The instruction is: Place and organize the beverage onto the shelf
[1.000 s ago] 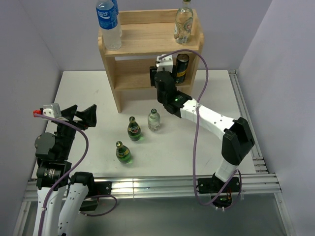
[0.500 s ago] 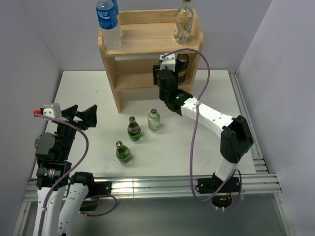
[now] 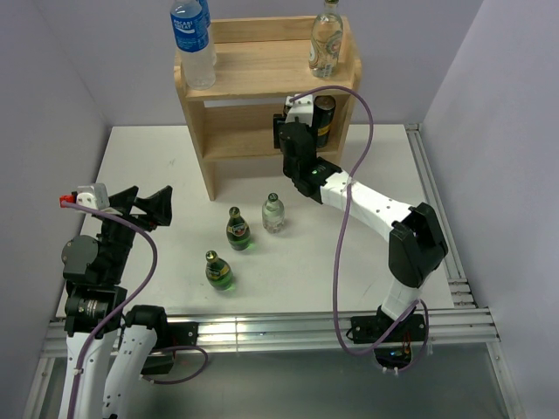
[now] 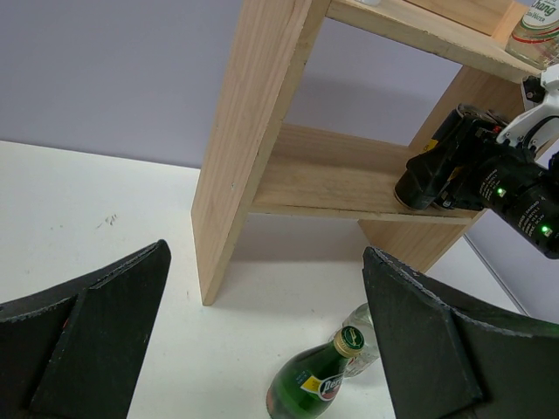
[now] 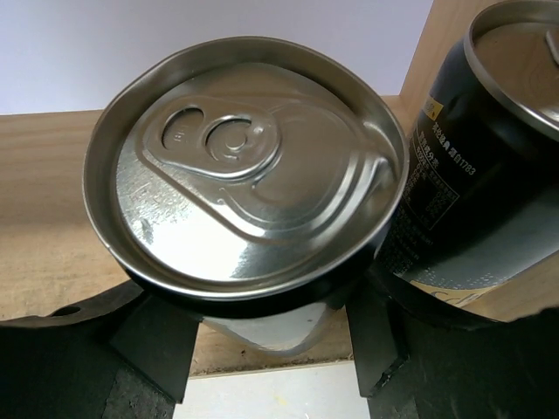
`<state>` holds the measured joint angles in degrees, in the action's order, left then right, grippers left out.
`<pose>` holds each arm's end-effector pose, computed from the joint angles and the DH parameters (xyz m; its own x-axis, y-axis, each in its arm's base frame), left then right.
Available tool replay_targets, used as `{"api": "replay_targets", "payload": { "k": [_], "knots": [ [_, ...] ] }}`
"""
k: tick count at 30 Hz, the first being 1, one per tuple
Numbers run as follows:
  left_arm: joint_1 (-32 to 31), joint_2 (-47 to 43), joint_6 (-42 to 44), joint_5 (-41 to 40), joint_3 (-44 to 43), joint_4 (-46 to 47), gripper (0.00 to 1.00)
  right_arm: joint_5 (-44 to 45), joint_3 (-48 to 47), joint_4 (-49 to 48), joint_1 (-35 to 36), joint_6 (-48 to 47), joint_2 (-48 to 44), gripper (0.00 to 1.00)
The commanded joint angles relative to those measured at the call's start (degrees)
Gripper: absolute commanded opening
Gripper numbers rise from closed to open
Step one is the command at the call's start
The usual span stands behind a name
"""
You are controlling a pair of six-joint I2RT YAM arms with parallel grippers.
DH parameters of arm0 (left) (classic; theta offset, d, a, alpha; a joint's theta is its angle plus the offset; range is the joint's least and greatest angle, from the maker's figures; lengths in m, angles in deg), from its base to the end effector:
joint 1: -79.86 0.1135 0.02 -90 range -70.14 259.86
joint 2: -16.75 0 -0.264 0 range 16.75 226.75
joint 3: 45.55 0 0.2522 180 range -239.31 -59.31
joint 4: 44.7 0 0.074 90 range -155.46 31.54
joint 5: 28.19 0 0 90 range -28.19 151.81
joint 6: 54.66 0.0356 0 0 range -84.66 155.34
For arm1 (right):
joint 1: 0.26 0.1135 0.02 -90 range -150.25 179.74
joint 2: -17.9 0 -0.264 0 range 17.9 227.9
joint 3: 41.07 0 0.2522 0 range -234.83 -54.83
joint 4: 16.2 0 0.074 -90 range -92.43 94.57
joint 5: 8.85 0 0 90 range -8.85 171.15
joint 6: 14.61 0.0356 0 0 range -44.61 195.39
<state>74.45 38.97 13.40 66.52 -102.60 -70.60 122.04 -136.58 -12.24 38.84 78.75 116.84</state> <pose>0.0901 -0.0115 0.3744 0.0781 -0.3814 -0.9211 0.2198 0.9078 -0.3573 0.3351 0.2423 0.3462 -0.0981 -0.0226 -0.9949 0.0328 0.9991 -0.0259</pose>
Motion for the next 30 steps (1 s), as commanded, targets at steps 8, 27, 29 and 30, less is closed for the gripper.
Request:
{"api": "replay_targets", "payload": {
  "k": [8, 27, 29, 30],
  "knots": [
    [0.40, 0.02, 0.40, 0.83, 0.05, 0.89, 0.99, 0.78, -2.27, -5.40, -0.42, 1.57, -1.02, 0.66],
    [0.40, 0.02, 0.40, 0.83, 0.05, 1.07, 0.99, 0.43, -0.43, -5.05, -0.33, 2.97, -2.61, 0.86],
    [0.40, 0.02, 0.40, 0.83, 0.05, 1.07, 0.99, 0.34, 0.01, -4.96, 0.02, 3.41, -3.39, 0.87],
    [0.40, 0.02, 0.40, 0.83, 0.05, 1.07, 0.99, 0.51, 0.89, -5.22, 0.19, 3.24, -3.66, 0.86]
  ]
}}
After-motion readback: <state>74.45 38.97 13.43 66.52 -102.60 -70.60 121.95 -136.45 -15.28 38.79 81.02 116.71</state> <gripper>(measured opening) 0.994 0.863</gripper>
